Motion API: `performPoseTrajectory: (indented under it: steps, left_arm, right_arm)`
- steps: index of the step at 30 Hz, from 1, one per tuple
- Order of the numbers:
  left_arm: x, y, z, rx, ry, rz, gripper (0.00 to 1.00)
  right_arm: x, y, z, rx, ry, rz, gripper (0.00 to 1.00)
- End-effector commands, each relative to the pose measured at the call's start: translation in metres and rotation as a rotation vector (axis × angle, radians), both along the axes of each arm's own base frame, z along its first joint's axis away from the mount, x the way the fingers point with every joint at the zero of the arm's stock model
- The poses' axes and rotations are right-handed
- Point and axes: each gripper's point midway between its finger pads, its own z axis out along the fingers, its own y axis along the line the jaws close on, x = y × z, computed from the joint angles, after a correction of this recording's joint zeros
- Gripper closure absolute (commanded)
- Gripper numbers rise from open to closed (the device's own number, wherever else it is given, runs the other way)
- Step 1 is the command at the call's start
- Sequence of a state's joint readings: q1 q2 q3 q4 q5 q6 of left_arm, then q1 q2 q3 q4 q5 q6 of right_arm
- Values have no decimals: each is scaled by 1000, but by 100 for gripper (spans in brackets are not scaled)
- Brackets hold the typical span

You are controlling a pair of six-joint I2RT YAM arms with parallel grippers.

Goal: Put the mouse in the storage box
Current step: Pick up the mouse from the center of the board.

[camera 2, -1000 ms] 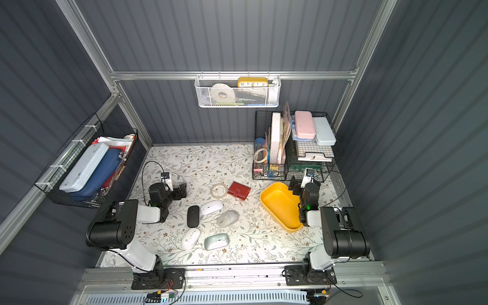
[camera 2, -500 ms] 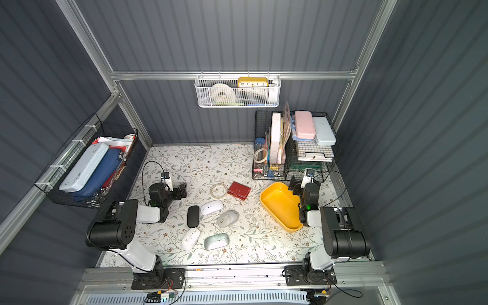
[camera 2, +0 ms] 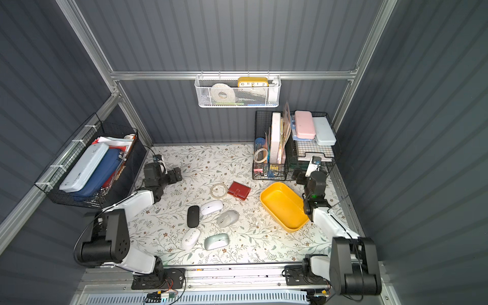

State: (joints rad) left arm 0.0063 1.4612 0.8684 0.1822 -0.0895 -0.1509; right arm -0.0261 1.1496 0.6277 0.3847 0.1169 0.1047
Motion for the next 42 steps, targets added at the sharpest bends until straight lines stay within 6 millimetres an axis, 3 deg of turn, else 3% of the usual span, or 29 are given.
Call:
performPoseTrajectory:
  steps: [1, 2, 5, 7, 10, 11, 13, 18, 23, 27, 35, 42]
  left_arm:
    - [-39, 0, 0, -131, 113, 83, 0]
    - [-48, 10, 1, -190, 129, 193, 1]
    - [-79, 30, -2, -290, 251, 425, 1]
    - [-85, 6, -2, -374, 330, 332, 1]
    - [-96, -46, -1, -503, 439, 63, 1]
    - [-105, -68, -4, -552, 474, -33, 2]
    - [-129, -90, -13, -580, 530, -102, 2]
    - [-193, -105, -44, -548, 650, -65, 2]
    - [-226, -101, -77, -556, 718, -19, 2]
    - [-230, -97, -92, -521, 760, 15, 1]
    - [-217, -104, -105, -379, 783, -38, 1]
    - [-214, -104, -121, -153, 853, -29, 2]
  right_arm:
    - [-32, 0, 29, 136, 25, -29, 1]
    - [-44, -7, 41, 228, -22, -87, 1]
    - [-76, -31, 32, 422, -71, -263, 1]
    - [-84, -14, 22, 497, -30, -179, 1]
    - [-95, 26, 7, 524, 104, 30, 1]
    - [-102, 36, 0, 526, 162, 74, 1]
    - [-120, 51, -13, 513, 256, 134, 5]
    - [-153, 81, -36, 439, 413, 243, 7]
    - [-166, 101, -51, 476, 455, 314, 7]
    - [-163, 109, -61, 493, 481, 328, 7]
    - [-153, 123, -79, 527, 567, 331, 7]
    - [-146, 114, -71, 497, 518, 292, 7]
